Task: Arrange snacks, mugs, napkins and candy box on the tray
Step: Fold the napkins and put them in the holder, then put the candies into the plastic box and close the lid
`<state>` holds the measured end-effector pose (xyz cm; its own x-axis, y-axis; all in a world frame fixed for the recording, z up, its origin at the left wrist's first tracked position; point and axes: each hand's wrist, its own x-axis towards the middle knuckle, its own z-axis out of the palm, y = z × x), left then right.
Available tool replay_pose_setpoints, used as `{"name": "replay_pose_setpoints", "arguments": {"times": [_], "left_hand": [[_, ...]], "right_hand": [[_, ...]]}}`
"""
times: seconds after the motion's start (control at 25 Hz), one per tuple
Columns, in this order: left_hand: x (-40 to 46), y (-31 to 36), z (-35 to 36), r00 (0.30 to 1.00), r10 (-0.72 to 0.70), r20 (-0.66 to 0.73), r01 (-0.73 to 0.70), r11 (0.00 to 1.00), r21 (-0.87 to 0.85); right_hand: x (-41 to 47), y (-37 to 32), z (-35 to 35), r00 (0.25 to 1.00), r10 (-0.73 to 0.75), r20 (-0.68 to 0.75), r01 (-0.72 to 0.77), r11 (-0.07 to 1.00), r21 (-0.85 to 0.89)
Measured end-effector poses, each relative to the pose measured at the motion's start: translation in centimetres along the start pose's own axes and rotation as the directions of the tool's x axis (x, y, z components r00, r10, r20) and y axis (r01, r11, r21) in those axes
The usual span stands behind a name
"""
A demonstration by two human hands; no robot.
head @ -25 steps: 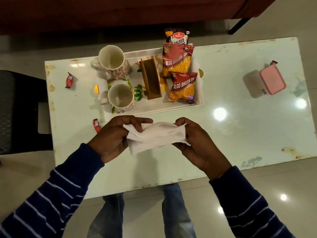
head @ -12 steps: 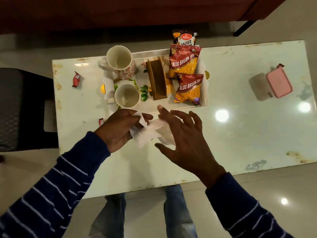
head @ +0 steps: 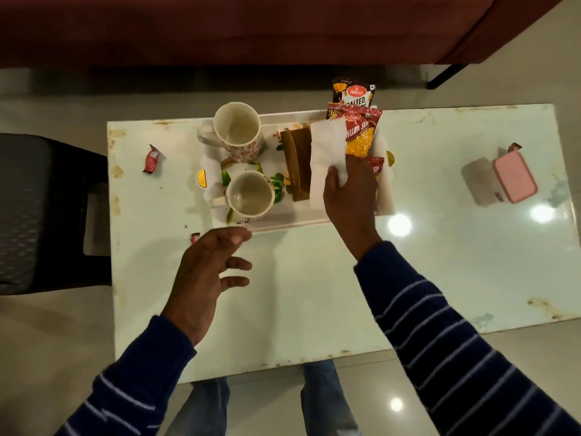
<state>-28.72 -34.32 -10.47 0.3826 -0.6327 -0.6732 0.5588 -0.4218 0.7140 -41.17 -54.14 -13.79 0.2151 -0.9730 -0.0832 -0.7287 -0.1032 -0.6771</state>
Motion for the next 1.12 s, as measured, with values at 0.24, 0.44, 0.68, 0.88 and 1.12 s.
{"name": "replay_pose_setpoints", "arguments": {"times": [0.24, 0.44, 0.68, 0.88, 1.12], "left_hand": [[-2.6, -2.3, -3.2, 0.996, 0.000, -0.094, 0.000, 1.000, 0.003], [-3.4, -1.8, -6.4, 0.980, 0.020, -0.196, -0.016, 1.000, 0.021], [-4.5, -0.6, -11.0, 0.949, 0.012, -0.316, -0.027, 0.999, -0.042], [-6.8, -0.3, -14.0, 0.933, -0.027, -0.359, -0.004, 0.996, -0.087], [-6.9, -0.7, -15.7, 0.949, 0.006, -0.316, -0.006, 1.000, 0.000]], "right_hand": [[2.3, -0.1, 4.0, 1.000, -0.005, 0.024, 0.008, 0.995, -0.098], [0.8, -1.2, 4.5, 0.972, -0.086, -0.219, 0.066, 0.993, -0.094], [-11.0, -2.7, 4.9, 0.991, -0.095, -0.092, 0.099, 0.994, 0.042], [-20.0, -3.9, 7.5, 0.996, 0.078, 0.031, -0.079, 0.996, 0.049], [-20.8, -0.6, 4.6, 0.981, 0.192, -0.009, -0.192, 0.979, -0.072]]}}
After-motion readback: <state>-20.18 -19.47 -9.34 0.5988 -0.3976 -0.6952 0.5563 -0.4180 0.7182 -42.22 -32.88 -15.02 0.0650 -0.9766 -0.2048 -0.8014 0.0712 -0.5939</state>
